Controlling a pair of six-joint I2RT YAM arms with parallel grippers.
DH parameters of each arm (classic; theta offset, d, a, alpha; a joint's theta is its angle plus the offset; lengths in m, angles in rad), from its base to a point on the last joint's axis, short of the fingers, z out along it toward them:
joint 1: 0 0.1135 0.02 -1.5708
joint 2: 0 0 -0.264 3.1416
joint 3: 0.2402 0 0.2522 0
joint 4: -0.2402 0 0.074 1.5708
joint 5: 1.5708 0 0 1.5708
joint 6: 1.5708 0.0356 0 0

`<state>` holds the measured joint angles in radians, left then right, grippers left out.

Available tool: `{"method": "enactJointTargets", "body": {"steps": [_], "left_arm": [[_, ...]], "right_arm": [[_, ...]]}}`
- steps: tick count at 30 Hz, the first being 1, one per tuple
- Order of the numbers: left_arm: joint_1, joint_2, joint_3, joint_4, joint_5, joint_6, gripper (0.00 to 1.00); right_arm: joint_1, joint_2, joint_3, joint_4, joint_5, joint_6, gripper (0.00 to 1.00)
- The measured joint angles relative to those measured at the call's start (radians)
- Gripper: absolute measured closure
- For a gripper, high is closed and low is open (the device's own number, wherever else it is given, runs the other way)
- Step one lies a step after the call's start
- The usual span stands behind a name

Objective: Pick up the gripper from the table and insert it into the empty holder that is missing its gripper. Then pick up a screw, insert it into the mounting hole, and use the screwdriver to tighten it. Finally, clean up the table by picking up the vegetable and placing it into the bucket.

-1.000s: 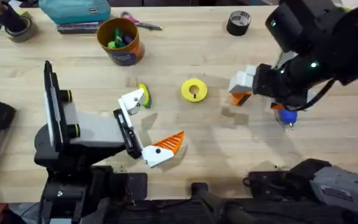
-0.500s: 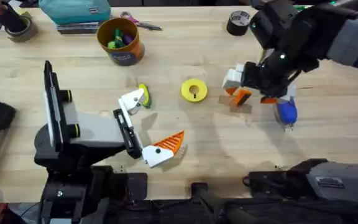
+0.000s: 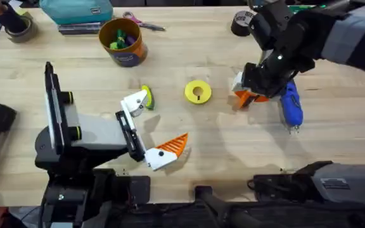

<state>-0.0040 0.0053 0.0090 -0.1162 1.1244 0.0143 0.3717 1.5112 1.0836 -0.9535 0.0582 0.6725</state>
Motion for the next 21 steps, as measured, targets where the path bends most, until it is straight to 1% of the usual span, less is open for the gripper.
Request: {"method": "enactJointTargets", "body": {"steps": [2, 3, 5, 6, 8, 16, 19, 21], "left_arm": [[0.0, 0.0, 0.0, 0.0, 0.0, 0.0, 0.014], [0.0, 0.0, 0.0, 0.0, 0.0, 0.0, 0.014], [0.0, 0.0, 0.0, 0.0, 0.0, 0.0, 0.015], [0.0, 0.0, 0.0, 0.0, 0.0, 0.0, 0.015], [0.0, 0.0, 0.0, 0.0, 0.0, 0.0, 0.015], [0.0, 0.0, 0.0, 0.0, 0.0, 0.0, 0.015], [0.0, 0.0, 0.0, 0.0, 0.0, 0.0, 0.015], [0.0, 0.0, 0.0, 0.0, 0.0, 0.0, 0.015]], "right_arm": [[0.0, 0.0, 0.0, 0.0, 0.0, -0.003, 0.656], [0.0, 0.0, 0.0, 0.0, 0.0, -0.003, 0.727], [0.0, 0.0, 0.0, 0.0, 0.001, -0.007, 0.913], [0.0, 0.0, 0.0, 0.0, 0.001, -0.007, 0.975], [-0.001, 0.0, 0.0, 0.001, 0.001, -0.007, 0.991], [-0.002, 0.0, 0.003, -0.021, 0.0, -0.008, 0.992], [-0.002, 0.0, 0.014, -0.076, 0.0, -0.025, 0.992], [-0.002, 0.0, 0.046, -0.117, 0.0, -0.034, 0.992]]}}
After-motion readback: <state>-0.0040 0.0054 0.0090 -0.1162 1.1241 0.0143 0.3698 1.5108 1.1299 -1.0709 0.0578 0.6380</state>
